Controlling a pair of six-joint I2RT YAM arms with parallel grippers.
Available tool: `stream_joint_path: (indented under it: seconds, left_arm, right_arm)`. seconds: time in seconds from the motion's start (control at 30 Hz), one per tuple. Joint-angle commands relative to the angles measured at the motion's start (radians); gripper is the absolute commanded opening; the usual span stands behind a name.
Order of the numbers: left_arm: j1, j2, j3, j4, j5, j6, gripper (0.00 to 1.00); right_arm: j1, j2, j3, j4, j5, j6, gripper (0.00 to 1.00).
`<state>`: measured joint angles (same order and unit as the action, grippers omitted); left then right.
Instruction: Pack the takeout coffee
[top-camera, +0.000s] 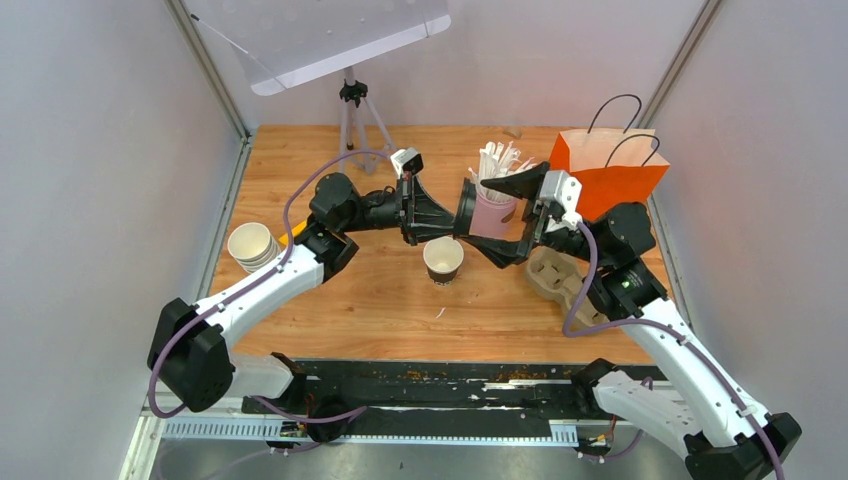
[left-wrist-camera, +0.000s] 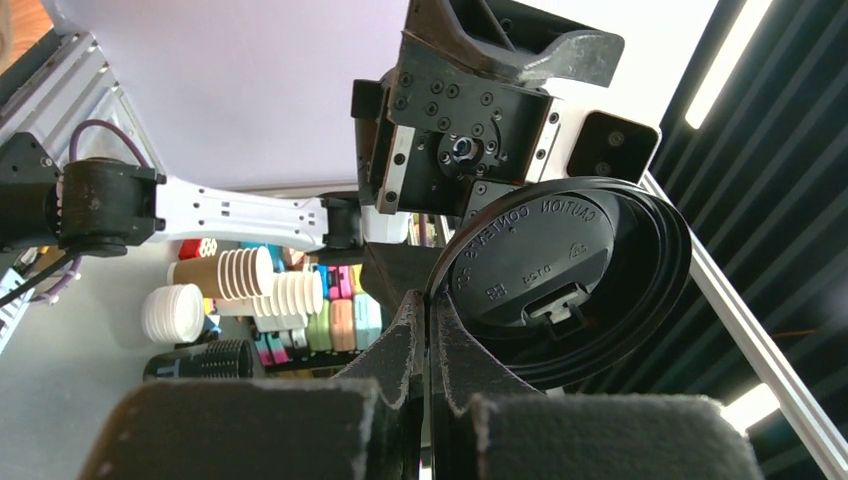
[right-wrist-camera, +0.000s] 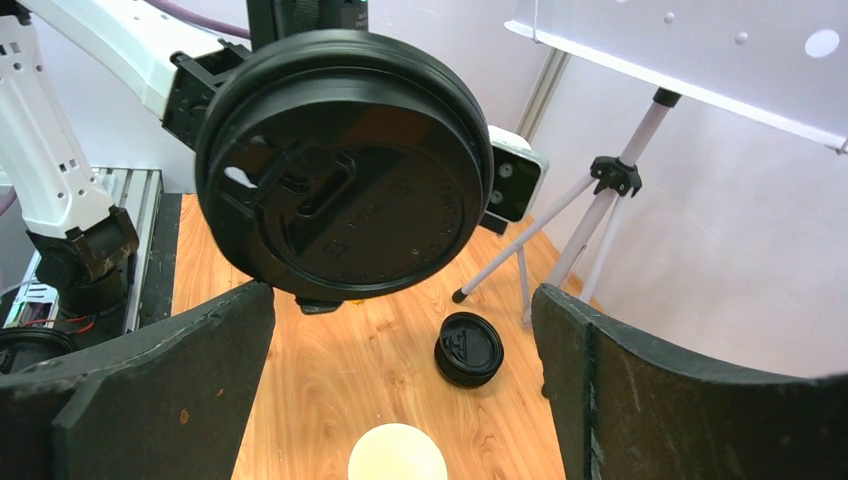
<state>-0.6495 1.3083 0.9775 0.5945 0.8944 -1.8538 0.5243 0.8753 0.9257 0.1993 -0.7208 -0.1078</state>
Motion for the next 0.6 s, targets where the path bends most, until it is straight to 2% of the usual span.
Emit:
stream_joint_path:
  seconds: [0.0, 0.2, 0.57]
  left_arm:
    - [-0.009, 0.008, 0.019, 0.002, 0.029, 0.016, 0.00]
    - [-0.009, 0.016, 0.015, 0.003, 0.046, 0.025, 0.00]
    - [-0.009, 0.001, 0.000, -0.021, 0.045, 0.039, 0.00]
  right_arm:
    - [0.013, -0.004, 0.082, 0.029, -0.049, -0.052, 1.00]
    - [0.022, 0.011, 0.125, -0.031, -0.098, -0.083, 1.00]
    - [0.044, 0.017, 0.143, -0.081, -0.091, -0.116, 1.00]
